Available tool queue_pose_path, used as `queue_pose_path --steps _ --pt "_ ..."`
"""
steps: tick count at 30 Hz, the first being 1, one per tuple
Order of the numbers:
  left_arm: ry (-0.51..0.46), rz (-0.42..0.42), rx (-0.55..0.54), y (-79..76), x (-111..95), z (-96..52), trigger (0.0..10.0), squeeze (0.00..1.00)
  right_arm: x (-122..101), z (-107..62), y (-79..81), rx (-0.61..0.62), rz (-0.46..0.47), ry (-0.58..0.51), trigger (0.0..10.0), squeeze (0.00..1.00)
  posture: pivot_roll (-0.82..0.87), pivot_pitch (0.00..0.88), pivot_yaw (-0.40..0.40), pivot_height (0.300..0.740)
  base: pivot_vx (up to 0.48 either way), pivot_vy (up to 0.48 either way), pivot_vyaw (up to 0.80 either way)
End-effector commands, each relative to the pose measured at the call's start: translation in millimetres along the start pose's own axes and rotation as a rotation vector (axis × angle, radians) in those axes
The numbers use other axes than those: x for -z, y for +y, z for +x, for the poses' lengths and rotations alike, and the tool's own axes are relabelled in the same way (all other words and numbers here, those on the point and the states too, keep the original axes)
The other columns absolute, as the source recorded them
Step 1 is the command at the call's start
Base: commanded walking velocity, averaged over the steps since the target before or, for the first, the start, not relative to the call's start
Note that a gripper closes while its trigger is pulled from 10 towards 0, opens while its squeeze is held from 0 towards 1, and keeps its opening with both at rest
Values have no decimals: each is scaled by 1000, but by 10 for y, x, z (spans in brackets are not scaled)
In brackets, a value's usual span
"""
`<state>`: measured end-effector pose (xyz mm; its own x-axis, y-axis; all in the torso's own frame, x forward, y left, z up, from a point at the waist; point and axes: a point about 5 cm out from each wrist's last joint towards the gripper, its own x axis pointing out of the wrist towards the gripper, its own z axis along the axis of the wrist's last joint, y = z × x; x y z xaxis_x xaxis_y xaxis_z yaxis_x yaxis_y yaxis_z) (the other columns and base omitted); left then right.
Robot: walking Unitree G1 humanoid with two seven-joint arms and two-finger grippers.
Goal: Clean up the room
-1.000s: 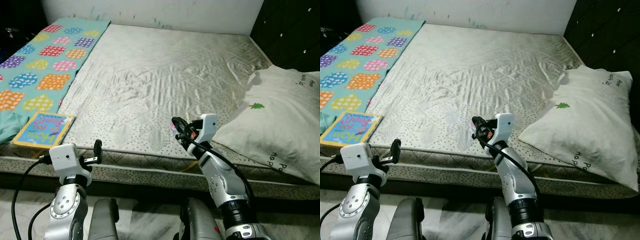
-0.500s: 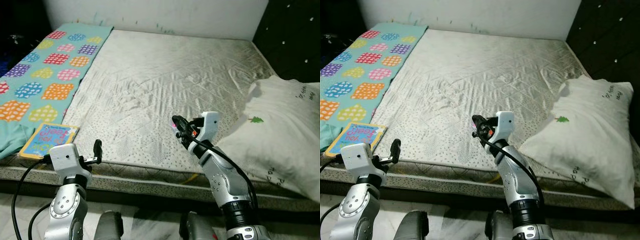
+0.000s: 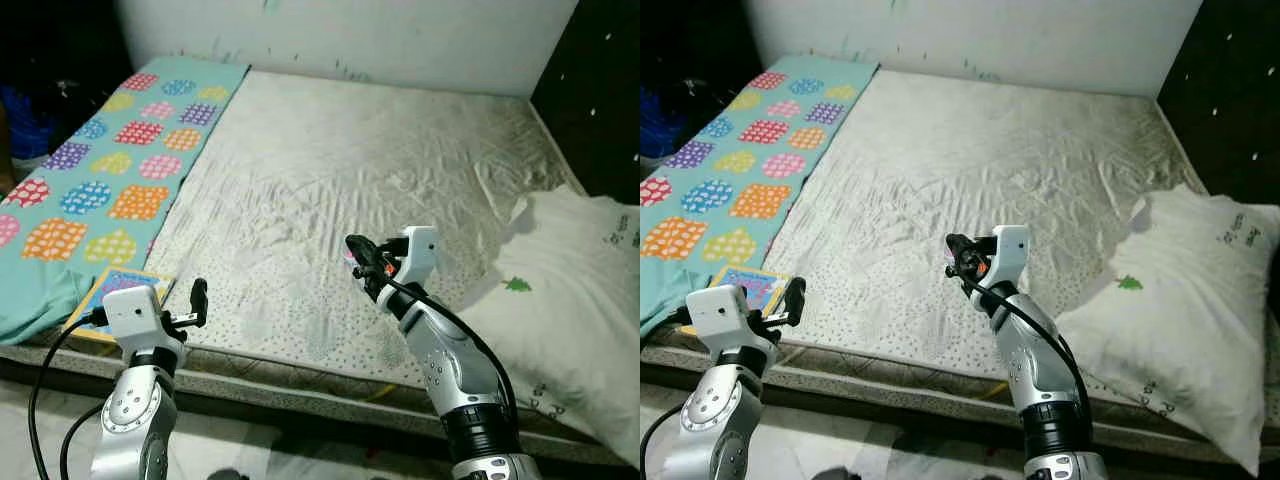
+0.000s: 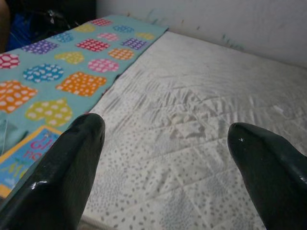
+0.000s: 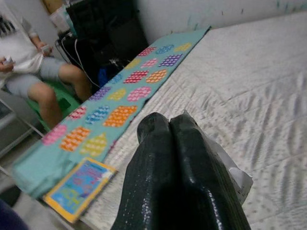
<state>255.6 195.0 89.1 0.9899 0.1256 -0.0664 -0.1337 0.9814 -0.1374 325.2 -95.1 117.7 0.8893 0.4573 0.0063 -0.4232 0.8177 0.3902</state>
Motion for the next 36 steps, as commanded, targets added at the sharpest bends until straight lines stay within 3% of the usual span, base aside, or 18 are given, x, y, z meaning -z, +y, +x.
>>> queue_pose_path --steps 1,6,9,15,20,27,36 --pt "24 3 -11 26 62 15 10000 0 -59 37 -1 2 32 -1 10000 0 -16 0 -25 740 0 0 0" --pt "40 -3 -26 45 91 48 10000 0 -136 82 -20 -29 -11 3 10000 0 -20 0 -18 740 0 0 0" --pt "37 -4 -19 44 94 69 10000 0 -195 117 -67 -10 38 17 10000 0 -25 0 -12 740 0 0 0" --pt "46 -4 -7 42 128 85 10000 0 -174 85 30 -84 -7 79 10000 0 -51 0 3 740 0 0 0" --pt "53 -30 13 20 149 73 10000 0 -82 -16 -67 -31 -53 123 10000 0 -54 0 -7 740 0 0 0" --pt "78 -95 -7 56 184 47 10000 0 32 -44 -77 136 75 63 10000 0 -58 0 -10 740 0 0 0" --pt "85 -103 12 36 166 45 10000 0 31 -85 -14 194 7 7 10000 0 -74 25 -13 740 0 0 -420"
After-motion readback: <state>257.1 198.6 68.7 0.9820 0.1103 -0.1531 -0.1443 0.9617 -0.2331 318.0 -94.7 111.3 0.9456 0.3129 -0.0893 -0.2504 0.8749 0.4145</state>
